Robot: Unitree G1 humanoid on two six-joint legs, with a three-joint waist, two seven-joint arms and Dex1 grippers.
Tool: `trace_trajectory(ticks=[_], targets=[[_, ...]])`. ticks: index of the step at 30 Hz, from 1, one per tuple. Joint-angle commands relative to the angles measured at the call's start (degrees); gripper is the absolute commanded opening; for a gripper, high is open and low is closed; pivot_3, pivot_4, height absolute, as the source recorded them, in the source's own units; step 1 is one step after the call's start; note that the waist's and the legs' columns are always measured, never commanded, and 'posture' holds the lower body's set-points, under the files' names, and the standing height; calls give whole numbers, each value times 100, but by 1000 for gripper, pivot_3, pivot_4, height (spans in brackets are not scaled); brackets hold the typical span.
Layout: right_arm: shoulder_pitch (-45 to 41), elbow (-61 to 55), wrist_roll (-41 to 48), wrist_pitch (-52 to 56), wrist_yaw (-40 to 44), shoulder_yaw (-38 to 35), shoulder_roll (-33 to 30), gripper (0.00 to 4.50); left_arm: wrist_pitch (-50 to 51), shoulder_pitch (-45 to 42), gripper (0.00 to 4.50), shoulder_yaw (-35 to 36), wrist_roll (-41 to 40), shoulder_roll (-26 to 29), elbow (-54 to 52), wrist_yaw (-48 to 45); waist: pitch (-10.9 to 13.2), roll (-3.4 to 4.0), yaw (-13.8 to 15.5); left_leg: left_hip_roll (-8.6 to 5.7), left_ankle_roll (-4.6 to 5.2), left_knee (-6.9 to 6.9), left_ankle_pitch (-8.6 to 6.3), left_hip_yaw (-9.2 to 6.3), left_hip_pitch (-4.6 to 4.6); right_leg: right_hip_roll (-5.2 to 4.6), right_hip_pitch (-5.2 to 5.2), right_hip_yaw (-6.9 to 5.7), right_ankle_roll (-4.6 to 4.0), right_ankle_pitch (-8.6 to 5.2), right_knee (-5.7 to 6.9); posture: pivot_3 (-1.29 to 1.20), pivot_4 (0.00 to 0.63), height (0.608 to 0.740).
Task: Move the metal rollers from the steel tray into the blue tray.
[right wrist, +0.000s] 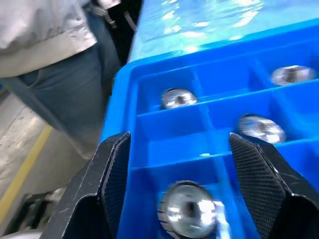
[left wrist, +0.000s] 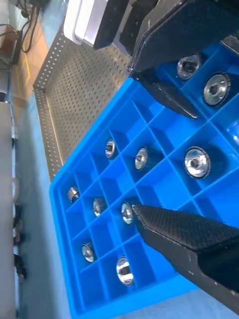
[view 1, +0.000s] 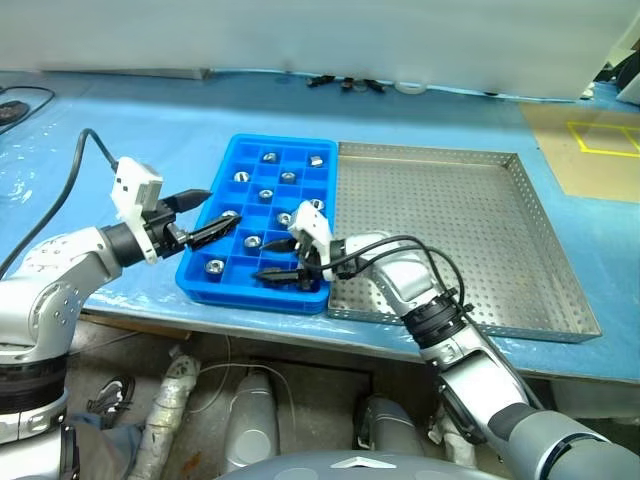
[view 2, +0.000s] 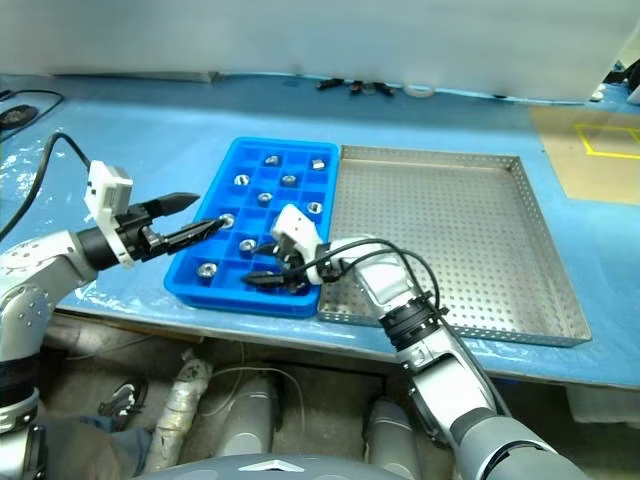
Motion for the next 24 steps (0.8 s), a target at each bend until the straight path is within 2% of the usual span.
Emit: trace_trajectory(ticks=[1, 4, 9, 15, 24], targets=[[-163, -743, 521, 122, -174, -847, -231, 3319, -342, -350, 4500, -256, 157, -117, 230, -116, 0, 0, -8, 0, -1, 6, 1, 0, 0, 0, 0, 3, 3, 2, 1, 136, 150, 740], [-104, -1065, 718, 229, -390, -1355, -508, 3319, -636, -646, 4500, -546, 387, -325, 619, -160, -1, -1, -21, 3, -16, 8, 10, -1, 4, 3, 0, 6, 4, 3, 5, 123, 150, 740], [131, -1015, 688, 120, -1121, -2080, -822, 3319, -1170, -1245, 4500, -930, 742, -969, 1489, -139, -1, -2, -24, 5, -21, 11, 15, -1, 3, 7, -2, 6, 3, 4, 4, 100, 150, 740], [470, -993, 397, 0, -2037, -2270, -844, 3319, -1669, -1556, 4500, -1148, 1093, -1417, 2102, -171, -1, -2, -72, 4, -19, 17, 14, 0, 0, 6, -5, 6, 2, 5, 3, 77, 150, 740], [480, -1029, 460, 75, -2261, -2333, -1029, 3319, -1950, -1700, 4500, -1194, 1198, -1714, 2307, -232, -1, -2, -145, 2, -16, 20, 12, 1, -1, 2, -3, 5, 2, 5, 3, 69, 150, 740]])
